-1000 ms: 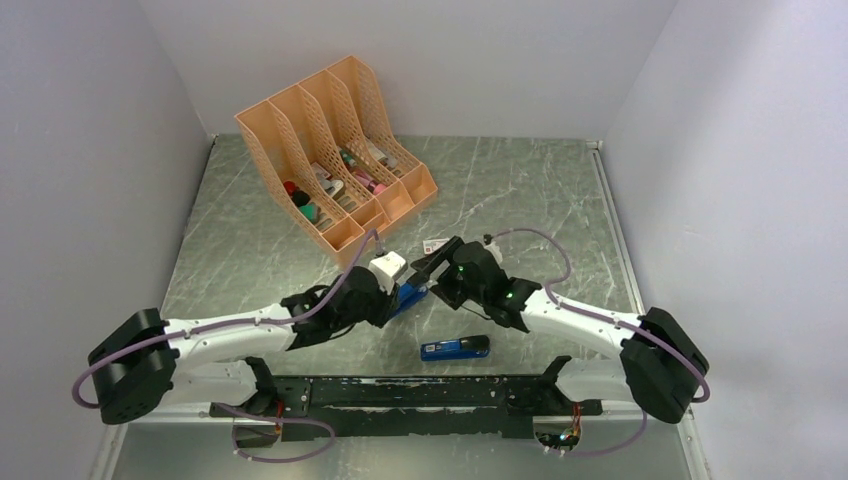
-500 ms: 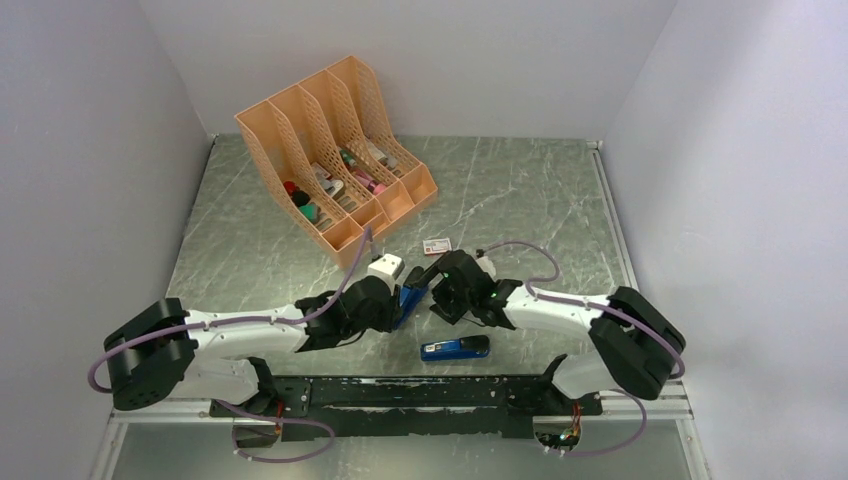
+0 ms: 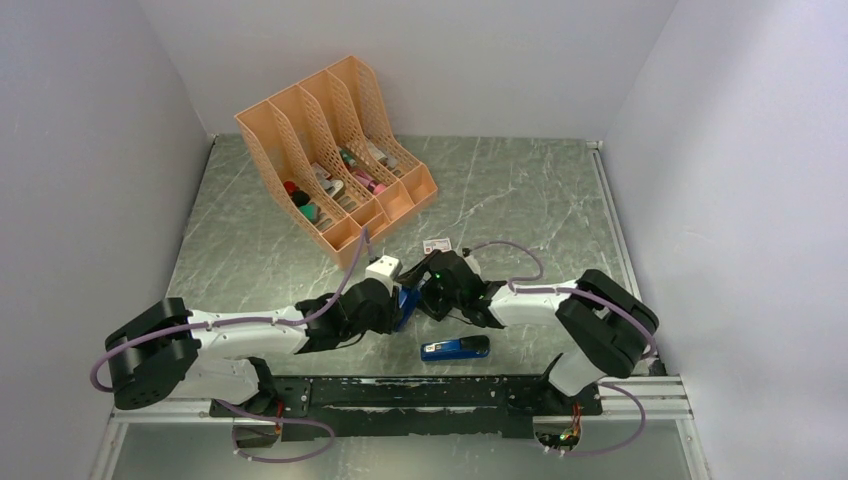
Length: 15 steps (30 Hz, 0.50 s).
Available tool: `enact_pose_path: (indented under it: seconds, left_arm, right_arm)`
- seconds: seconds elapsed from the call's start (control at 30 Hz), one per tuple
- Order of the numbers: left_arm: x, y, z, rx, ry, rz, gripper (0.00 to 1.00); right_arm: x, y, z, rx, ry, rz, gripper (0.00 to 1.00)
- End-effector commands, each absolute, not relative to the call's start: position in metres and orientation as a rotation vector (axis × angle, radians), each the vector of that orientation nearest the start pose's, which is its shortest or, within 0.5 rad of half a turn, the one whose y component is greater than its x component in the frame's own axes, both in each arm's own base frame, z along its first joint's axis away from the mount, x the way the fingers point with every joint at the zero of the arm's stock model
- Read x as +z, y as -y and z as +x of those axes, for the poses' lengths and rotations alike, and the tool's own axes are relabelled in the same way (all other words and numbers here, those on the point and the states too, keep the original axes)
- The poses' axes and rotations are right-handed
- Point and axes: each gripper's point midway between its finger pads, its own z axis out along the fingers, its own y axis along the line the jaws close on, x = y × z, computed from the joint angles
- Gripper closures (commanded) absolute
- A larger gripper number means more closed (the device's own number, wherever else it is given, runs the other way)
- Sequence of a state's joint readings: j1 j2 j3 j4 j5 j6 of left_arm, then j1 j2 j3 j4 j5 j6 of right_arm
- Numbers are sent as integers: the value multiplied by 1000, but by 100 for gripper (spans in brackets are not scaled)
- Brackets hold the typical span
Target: Load the staples into the stapler
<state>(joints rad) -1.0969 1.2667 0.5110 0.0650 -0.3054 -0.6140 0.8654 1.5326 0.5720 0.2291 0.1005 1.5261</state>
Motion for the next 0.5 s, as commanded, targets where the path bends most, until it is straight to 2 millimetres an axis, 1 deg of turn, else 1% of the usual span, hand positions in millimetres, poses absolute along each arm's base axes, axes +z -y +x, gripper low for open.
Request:
enact_pose_path:
  seconds: [0.0, 0.17, 0.3, 0.4, 0.43, 0.47]
  left_arm:
    - [63, 294, 175, -668, -2232, 375, 93]
    - [59, 294, 171, -690, -2246, 369, 93]
    - [55, 293, 168, -693, -2260, 368, 93]
    - [53, 292, 168, -691, -2265, 368, 93]
    - [52, 291, 167, -689, -2266, 370, 93]
    - [52, 291, 168, -688, -2267, 371, 93]
  right_arm:
    - [18, -300, 230, 957, -2405, 868, 14]
    - [-1, -301, 225, 964, -2421, 862, 15]
    - [-8, -297, 222, 961, -2413, 870, 19]
    - [-9, -294, 224, 934, -2404, 850, 25]
    - [-9, -293, 224, 929, -2402, 843, 29]
    - [-9, -293, 224, 925, -2402, 835, 35]
